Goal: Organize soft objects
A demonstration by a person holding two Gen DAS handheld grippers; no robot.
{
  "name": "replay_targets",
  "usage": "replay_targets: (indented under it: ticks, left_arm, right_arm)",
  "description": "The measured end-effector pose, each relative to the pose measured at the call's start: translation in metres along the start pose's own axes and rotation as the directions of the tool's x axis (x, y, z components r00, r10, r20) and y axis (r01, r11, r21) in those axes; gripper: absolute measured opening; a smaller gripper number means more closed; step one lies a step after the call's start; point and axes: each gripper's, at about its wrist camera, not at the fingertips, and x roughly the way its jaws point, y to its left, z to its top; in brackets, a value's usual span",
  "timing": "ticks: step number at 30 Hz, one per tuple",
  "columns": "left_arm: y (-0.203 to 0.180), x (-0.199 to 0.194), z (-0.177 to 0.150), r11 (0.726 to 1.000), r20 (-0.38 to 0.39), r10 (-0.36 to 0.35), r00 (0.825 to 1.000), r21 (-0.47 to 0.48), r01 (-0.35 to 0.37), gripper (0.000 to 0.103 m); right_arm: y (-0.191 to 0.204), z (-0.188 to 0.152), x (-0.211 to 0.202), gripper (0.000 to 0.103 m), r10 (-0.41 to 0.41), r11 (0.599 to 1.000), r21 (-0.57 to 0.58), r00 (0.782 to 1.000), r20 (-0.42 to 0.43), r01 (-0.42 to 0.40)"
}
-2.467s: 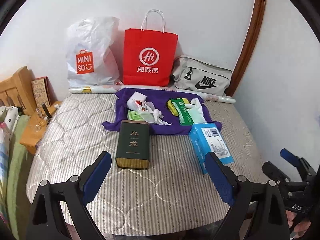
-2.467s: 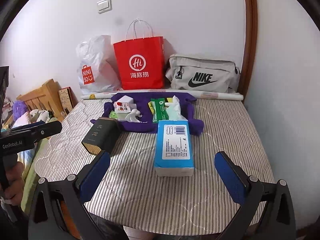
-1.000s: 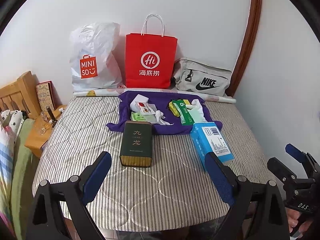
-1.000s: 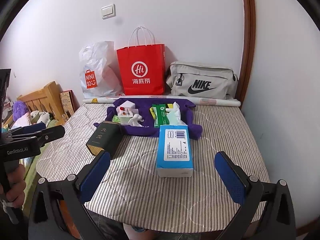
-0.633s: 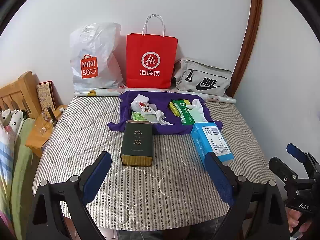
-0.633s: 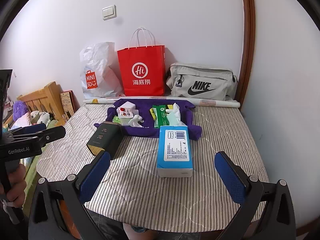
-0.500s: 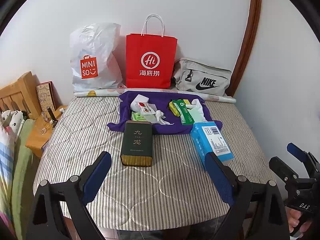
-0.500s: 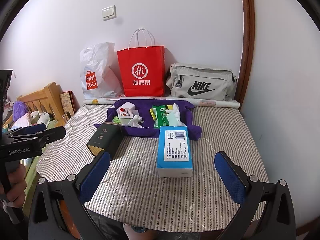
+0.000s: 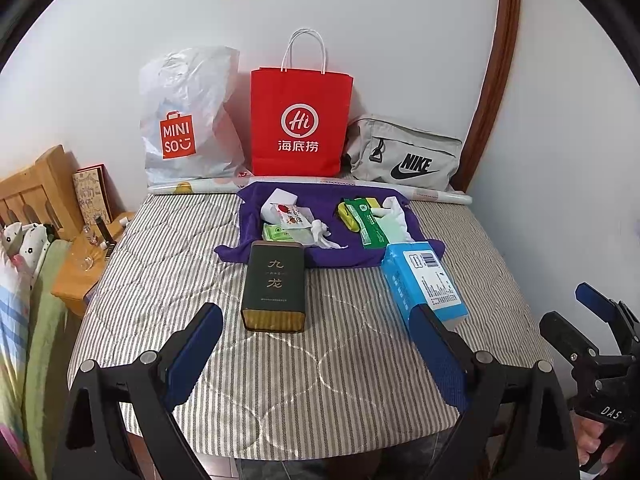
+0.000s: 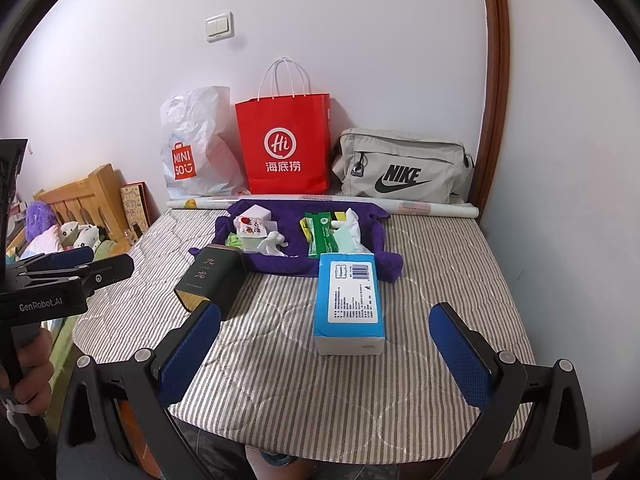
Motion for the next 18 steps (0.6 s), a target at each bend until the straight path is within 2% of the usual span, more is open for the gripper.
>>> replay_targets:
  ticks: [18]
  left_arm:
    - [-0.0008,-0.001,0.0,1.0,0.001,0.003,1.0,0.0,-0.003,0.094]
  right_arm:
    - [-0.0015,0.0001,-0.0041,0.103,-0.001,1.0,-0.002,1.0,0.006,0.001]
